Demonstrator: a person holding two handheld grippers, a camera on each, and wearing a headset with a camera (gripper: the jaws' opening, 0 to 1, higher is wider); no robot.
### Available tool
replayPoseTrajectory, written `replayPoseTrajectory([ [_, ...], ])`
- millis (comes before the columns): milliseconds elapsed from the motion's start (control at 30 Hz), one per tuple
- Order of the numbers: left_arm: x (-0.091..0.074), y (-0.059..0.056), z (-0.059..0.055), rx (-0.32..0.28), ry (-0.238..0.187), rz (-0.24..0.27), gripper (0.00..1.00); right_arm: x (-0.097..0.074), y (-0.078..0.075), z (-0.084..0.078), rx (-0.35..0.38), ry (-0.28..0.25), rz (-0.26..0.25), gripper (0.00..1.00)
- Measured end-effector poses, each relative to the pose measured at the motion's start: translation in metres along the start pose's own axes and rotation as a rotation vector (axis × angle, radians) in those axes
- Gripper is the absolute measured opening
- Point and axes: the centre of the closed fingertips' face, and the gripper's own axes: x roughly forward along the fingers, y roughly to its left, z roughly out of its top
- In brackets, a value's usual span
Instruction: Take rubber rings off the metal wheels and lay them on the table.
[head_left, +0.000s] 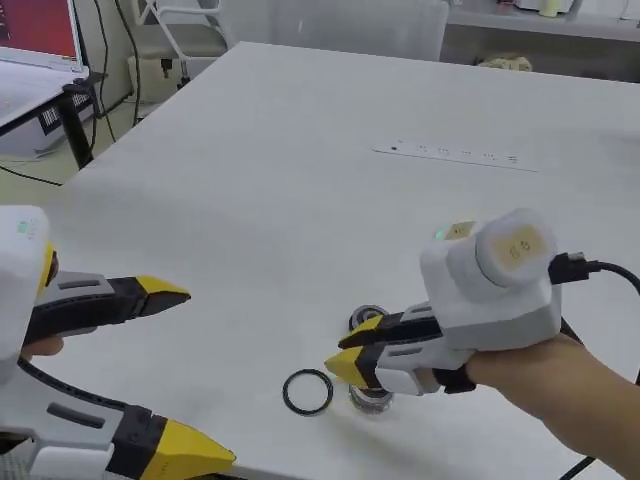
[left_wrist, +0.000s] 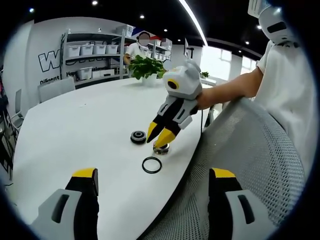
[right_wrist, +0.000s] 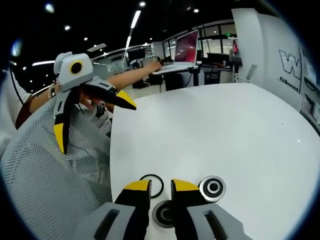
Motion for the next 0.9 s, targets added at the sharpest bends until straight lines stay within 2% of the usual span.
replayPoseTrajectory([
  [133, -0.001, 0.001, 0.001, -0.005, -0.007, 0.001, 0.90, -0.006, -0.002, 0.012, -0.015, -0.037, -0.014, 0.15],
  [433, -0.003, 0.000, 0.008, 0.000, -0.049, 0.003, 0.93, -0.016, -0.012, 0.038, 0.030, -0.129, -0.049, 0.20],
  [567, -0.002, -0.008, 0.007, -0.022, -0.048, -0.048, 0.94, -0.018, -0.018, 0.047, 0.063, -0.151, -0.065, 0.22],
  [633, -0.001, -0.012, 0.008, 0.002, -0.042, -0.072, 0.94, -0.020, -0.023, 0.050, 0.077, -0.156, -0.089, 0.23],
  [700, 0.001, -0.020, 0.015, 0.072, -0.056, -0.113, 0.93, -0.022, -0.026, 0.053, 0.101, -0.170, -0.116, 0.22],
  [733, 0.001, -0.028, 0.023, 0.128, -0.085, -0.158, 0.93, -0.021, -0.027, 0.055, 0.112, -0.179, -0.125, 0.22],
  [767, 0.001, -0.032, 0.025, 0.153, -0.089, -0.184, 0.94, -0.021, -0.027, 0.056, 0.115, -0.181, -0.129, 0.23],
  [800, 0.001, -0.033, 0.026, 0.169, -0.074, -0.203, 0.94, -0.019, -0.028, 0.057, 0.115, -0.178, -0.134, 0.23],
  [900, 0.002, -0.021, 0.030, 0.184, -0.048, -0.190, 0.94, -0.017, -0.031, 0.061, 0.121, -0.169, -0.159, 0.23],
])
